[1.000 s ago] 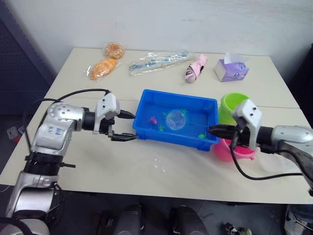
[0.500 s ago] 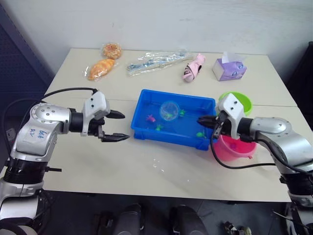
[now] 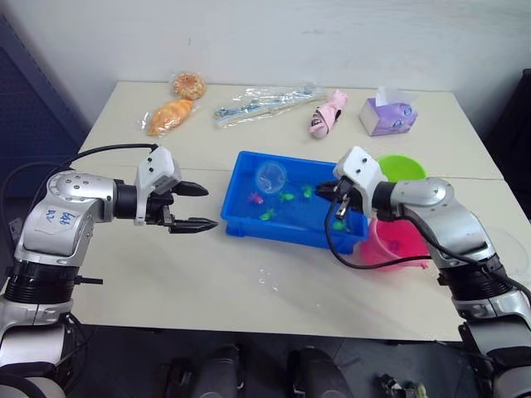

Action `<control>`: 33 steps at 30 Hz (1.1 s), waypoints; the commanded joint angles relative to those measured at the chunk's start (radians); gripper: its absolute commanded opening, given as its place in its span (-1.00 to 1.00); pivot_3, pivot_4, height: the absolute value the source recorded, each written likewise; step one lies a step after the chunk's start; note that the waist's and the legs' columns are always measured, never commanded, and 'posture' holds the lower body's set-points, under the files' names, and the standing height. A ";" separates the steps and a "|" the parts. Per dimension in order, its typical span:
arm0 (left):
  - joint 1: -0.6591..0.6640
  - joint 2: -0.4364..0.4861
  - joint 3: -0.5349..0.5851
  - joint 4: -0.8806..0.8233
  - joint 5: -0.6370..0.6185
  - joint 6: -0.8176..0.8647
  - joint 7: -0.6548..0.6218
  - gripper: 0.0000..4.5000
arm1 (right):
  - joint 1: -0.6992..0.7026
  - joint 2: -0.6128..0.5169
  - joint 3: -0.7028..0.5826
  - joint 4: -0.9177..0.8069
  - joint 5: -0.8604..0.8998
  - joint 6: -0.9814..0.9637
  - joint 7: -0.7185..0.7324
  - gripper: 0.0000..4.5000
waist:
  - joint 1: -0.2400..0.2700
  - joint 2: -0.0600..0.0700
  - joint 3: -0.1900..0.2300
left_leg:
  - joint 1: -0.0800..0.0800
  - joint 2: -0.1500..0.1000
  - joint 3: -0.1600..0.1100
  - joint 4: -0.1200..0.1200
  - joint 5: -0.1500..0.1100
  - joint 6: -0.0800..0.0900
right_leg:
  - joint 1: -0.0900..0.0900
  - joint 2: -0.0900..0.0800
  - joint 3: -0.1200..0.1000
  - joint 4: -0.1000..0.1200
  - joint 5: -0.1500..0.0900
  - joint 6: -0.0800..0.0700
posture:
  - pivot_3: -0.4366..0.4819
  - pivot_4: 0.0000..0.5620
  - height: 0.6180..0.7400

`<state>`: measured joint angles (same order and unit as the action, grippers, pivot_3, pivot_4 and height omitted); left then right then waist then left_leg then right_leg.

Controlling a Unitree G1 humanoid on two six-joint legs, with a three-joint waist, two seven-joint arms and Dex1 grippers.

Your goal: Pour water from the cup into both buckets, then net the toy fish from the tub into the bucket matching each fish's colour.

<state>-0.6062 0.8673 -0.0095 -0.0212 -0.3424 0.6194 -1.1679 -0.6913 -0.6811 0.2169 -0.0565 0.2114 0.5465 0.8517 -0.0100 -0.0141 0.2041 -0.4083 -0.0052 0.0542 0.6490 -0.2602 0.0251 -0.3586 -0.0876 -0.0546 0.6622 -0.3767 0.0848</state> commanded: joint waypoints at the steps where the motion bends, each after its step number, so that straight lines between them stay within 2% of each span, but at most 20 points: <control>1: 0.030 0.029 0.024 -0.015 0.003 -0.037 -0.006 0.94 | 0.027 0.008 0.027 -0.071 -0.005 0.004 0.032 -1.00 | 0.000 0.000 0.000 | 0.000 0.000 0.000 0.000 0.000 0.000 | 0.000 0.000 0.000 0.000 0.000 0.000 | -0.05 -0.47 0.98; 11: 0.030 0.031 0.033 -0.022 -0.007 -0.040 0.018 0.94 | 0.052 -0.018 0.063 -0.085 -0.087 -0.032 0.048 -1.00 | 0.000 0.000 0.000 | 0.000 0.000 0.000 0.000 0.000 0.000 | 0.000 0.000 0.000 -0.001 0.000 0.000 | -0.05 -0.47 0.98; 14: 0.031 0.030 0.035 -0.027 -0.009 -0.038 0.025 0.94 | 0.055 0.017 0.007 -0.074 -0.033 0.035 0.030 -1.00 | -0.001 0.000 0.000 | 0.000 0.000 0.000 0.000 0.000 0.000 | 0.000 0.000 0.000 -0.001 0.000 0.000 | -0.05 -0.47 0.98; 22: 0.028 0.036 0.035 -0.012 -0.007 -0.046 0.022 0.94 | 0.070 0.001 -0.048 -0.105 0.005 0.112 0.035 -1.00 | -0.003 0.000 0.000 | 0.000 0.000 0.000 0.000 0.000 0.000 | 0.000 0.000 0.000 -0.001 0.000 0.000 | -0.05 -0.47 0.98; 25: 0.015 0.033 0.026 -0.003 -0.003 -0.052 0.018 0.94 | 0.096 -0.040 0.009 -0.063 -0.110 -0.035 0.021 -1.00 | -0.003 0.000 0.000 | 0.000 0.000 0.000 0.000 0.000 0.000 | 0.000 0.000 0.000 -0.001 0.000 0.000 | -0.05 -0.47 0.98; 33: -0.010 0.031 0.006 0.030 0.015 -0.077 0.006 0.94 | 0.070 0.026 0.078 0.002 -0.198 -0.166 0.006 -1.00 | -0.019 0.000 0.000 | 0.000 0.000 0.001 0.000 0.000 0.000 | -0.001 0.000 0.001 0.000 0.000 0.000 | -0.05 -0.47 0.98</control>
<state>-0.5905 0.8832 -0.0146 0.0155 -0.3312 0.5599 -1.1536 -0.5994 -0.6619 0.2885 -0.0453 0.0315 0.4194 0.8597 -0.0293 -0.0142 0.2041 -0.4082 -0.0052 0.0556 0.6487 -0.2603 0.0249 -0.3596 -0.0876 -0.0537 0.6618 -0.3767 0.0848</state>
